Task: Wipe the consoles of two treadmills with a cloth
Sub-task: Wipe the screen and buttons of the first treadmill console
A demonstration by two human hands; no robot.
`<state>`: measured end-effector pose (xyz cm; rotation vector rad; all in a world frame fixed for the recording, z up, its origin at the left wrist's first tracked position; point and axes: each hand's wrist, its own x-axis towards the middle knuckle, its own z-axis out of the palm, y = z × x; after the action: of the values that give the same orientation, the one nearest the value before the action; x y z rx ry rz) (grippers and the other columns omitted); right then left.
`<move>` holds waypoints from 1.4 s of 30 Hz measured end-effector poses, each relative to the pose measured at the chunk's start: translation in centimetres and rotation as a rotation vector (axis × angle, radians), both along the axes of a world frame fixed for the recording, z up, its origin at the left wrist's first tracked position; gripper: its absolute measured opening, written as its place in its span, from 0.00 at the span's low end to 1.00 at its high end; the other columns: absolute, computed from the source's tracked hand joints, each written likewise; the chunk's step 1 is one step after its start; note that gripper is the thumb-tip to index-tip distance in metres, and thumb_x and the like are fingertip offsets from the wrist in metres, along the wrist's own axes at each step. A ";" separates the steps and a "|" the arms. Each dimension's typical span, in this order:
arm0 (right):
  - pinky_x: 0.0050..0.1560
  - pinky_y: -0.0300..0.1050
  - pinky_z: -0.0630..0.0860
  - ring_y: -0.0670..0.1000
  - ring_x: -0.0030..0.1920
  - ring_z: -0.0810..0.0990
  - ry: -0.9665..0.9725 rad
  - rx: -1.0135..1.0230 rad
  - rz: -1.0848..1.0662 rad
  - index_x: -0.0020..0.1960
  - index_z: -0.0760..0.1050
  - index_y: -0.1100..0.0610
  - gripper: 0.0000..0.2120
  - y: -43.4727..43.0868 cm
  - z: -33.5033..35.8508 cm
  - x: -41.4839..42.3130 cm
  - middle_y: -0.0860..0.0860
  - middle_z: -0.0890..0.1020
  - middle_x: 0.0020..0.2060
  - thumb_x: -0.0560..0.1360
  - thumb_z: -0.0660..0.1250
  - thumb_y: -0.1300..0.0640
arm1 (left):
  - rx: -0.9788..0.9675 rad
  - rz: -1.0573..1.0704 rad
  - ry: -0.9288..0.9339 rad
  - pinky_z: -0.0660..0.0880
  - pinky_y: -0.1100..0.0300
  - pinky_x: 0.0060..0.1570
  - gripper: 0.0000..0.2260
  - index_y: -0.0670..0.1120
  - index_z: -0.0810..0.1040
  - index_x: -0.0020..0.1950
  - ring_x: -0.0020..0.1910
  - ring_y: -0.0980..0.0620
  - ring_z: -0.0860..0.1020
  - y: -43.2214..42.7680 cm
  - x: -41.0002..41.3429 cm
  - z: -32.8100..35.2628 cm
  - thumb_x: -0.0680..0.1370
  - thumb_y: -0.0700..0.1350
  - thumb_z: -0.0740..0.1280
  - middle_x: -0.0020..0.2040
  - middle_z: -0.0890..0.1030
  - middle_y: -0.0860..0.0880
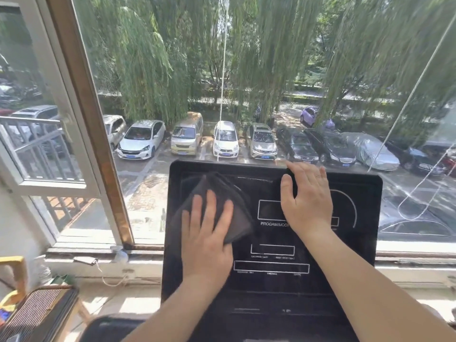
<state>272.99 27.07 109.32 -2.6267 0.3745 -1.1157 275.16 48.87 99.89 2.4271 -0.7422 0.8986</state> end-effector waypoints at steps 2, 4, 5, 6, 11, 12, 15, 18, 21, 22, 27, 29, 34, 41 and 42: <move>0.85 0.50 0.47 0.52 0.78 0.70 -0.010 0.014 0.016 0.74 0.76 0.53 0.25 -0.1 -0.1 0.0 0.50 0.79 0.72 0.84 0.52 0.46 | 0.350 -0.223 -0.099 0.49 0.40 0.81 0.42 0.55 0.65 0.81 0.85 0.43 0.50 0.1 -1.5 -2.1 0.67 0.44 0.71 0.85 0.57 0.48; 0.85 0.49 0.47 0.51 0.79 0.68 0.015 -0.001 0.048 0.76 0.75 0.54 0.25 -0.4 0.3 -0.3 0.50 0.77 0.74 0.84 0.53 0.46 | 0.669 -0.435 -0.243 0.49 0.43 0.81 0.40 0.56 0.67 0.80 0.84 0.45 0.54 1.1 -0.2 -1.3 0.68 0.46 0.73 0.85 0.59 0.50; 0.85 0.49 0.47 0.51 0.79 0.67 0.050 -0.020 0.075 0.77 0.74 0.53 0.26 -0.8 0.6 -0.6 0.49 0.76 0.76 0.84 0.52 0.46 | 0.715 -0.473 -0.290 0.49 0.44 0.81 0.38 0.57 0.68 0.79 0.84 0.46 0.56 1.4 1.0 -0.1 0.69 0.47 0.72 0.84 0.60 0.51; 0.84 0.48 0.48 0.51 0.80 0.66 0.092 -0.043 0.107 0.79 0.73 0.52 0.27 -1.3 1.0 -1.1 0.49 0.75 0.77 0.84 0.52 0.45 | 0.675 -0.448 -0.312 0.51 0.44 0.82 0.38 0.57 0.69 0.79 0.84 0.47 0.57 1.4 2.2 1.5 0.69 0.46 0.72 0.84 0.60 0.51; 0.80 0.59 0.63 0.58 0.77 0.72 0.123 -0.062 -0.028 0.75 0.76 0.59 0.27 -7.5 2.4 -3.7 0.56 0.78 0.74 0.84 0.55 0.45 | 0.114 -0.008 -0.092 0.47 0.40 0.82 0.37 0.54 0.64 0.82 0.84 0.42 0.51 -2.5 3.8 7.2 0.74 0.44 0.70 0.85 0.57 0.47; 0.78 0.60 0.65 0.60 0.74 0.74 0.134 -0.034 -0.092 0.73 0.77 0.59 0.28 -9.1 2.6 -4.2 0.57 0.81 0.70 0.83 0.53 0.45 | 0.059 0.039 -0.060 0.46 0.39 0.82 0.36 0.53 0.63 0.83 0.84 0.39 0.50 -4.0 2.9 6.9 0.75 0.45 0.69 0.85 0.56 0.46; 0.75 0.58 0.68 0.60 0.70 0.76 0.153 -0.007 -0.068 0.72 0.78 0.58 0.25 -12.2 2.4 -5.4 0.55 0.83 0.66 0.84 0.55 0.47 | 0.147 -0.028 -0.051 0.47 0.35 0.81 0.38 0.52 0.63 0.83 0.84 0.36 0.50 -8.5 -0.8 3.5 0.73 0.49 0.68 0.85 0.54 0.44; 0.73 0.48 0.67 0.51 0.72 0.74 0.125 0.145 0.099 0.71 0.81 0.51 0.20 -14.0 2.6 -6.3 0.47 0.82 0.67 0.84 0.61 0.46 | 0.555 -0.344 -0.177 0.47 0.38 0.80 0.40 0.55 0.62 0.83 0.85 0.41 0.49 -10.6 -3.2 1.5 0.71 0.54 0.68 0.86 0.53 0.48; 0.74 0.46 0.69 0.43 0.67 0.77 0.070 0.470 0.272 0.64 0.86 0.45 0.16 -16.0 3.5 -6.6 0.39 0.83 0.61 0.81 0.65 0.46 | 0.696 -0.391 -0.271 0.46 0.42 0.82 0.38 0.59 0.57 0.84 0.85 0.46 0.47 -12.6 -1.5 4.6 0.74 0.57 0.64 0.86 0.51 0.52; 0.74 0.49 0.71 0.42 0.66 0.79 0.059 0.561 0.324 0.61 0.87 0.45 0.16 -16.6 3.6 -6.6 0.38 0.84 0.59 0.78 0.65 0.46 | 0.650 -0.341 -0.278 0.47 0.42 0.82 0.37 0.59 0.57 0.84 0.85 0.46 0.48 -13.4 -0.8 5.8 0.75 0.57 0.63 0.86 0.51 0.52; 0.75 0.53 0.71 0.43 0.67 0.78 0.082 0.661 0.425 0.57 0.86 0.38 0.14 -17.9 3.3 -6.7 0.37 0.83 0.60 0.77 0.64 0.42 | 0.263 -0.092 -0.085 0.40 0.40 0.81 0.35 0.56 0.58 0.84 0.85 0.42 0.41 -20.5 -4.2 5.1 0.77 0.56 0.62 0.86 0.48 0.49; 0.74 0.47 0.68 0.42 0.67 0.75 0.093 0.598 0.430 0.63 0.85 0.45 0.15 -18.1 3.3 -6.8 0.40 0.81 0.62 0.82 0.63 0.48 | 0.378 -0.206 -0.093 0.40 0.40 0.81 0.36 0.56 0.59 0.84 0.85 0.42 0.41 -22.3 -6.5 2.1 0.76 0.54 0.66 0.86 0.49 0.49; 0.76 0.51 0.68 0.44 0.69 0.75 0.141 0.622 0.468 0.66 0.84 0.48 0.21 -18.7 3.5 -6.8 0.43 0.81 0.65 0.83 0.57 0.46 | 0.829 -0.561 -0.288 0.40 0.47 0.82 0.32 0.60 0.64 0.81 0.85 0.51 0.47 -21.3 -5.2 3.9 0.76 0.50 0.65 0.85 0.54 0.55; 0.73 0.54 0.70 0.49 0.65 0.79 0.206 0.725 0.396 0.60 0.86 0.42 0.30 -18.9 5.0 -6.6 0.43 0.84 0.60 0.83 0.47 0.34 | 0.268 -0.210 -0.081 0.41 0.43 0.82 0.32 0.56 0.68 0.80 0.85 0.45 0.49 -26.2 -7.7 3.4 0.74 0.49 0.63 0.85 0.57 0.51; 0.72 0.54 0.70 0.49 0.64 0.79 0.207 0.693 0.374 0.61 0.86 0.43 0.30 -18.8 5.1 -6.7 0.43 0.83 0.58 0.85 0.46 0.35 | 0.329 -0.273 -0.091 0.40 0.44 0.82 0.33 0.56 0.68 0.80 0.85 0.45 0.48 -26.8 -8.5 2.4 0.73 0.49 0.65 0.85 0.58 0.51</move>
<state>266.34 8.22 114.40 -2.0680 0.2354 -0.4739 266.69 22.09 102.32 2.4840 -1.3100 0.8347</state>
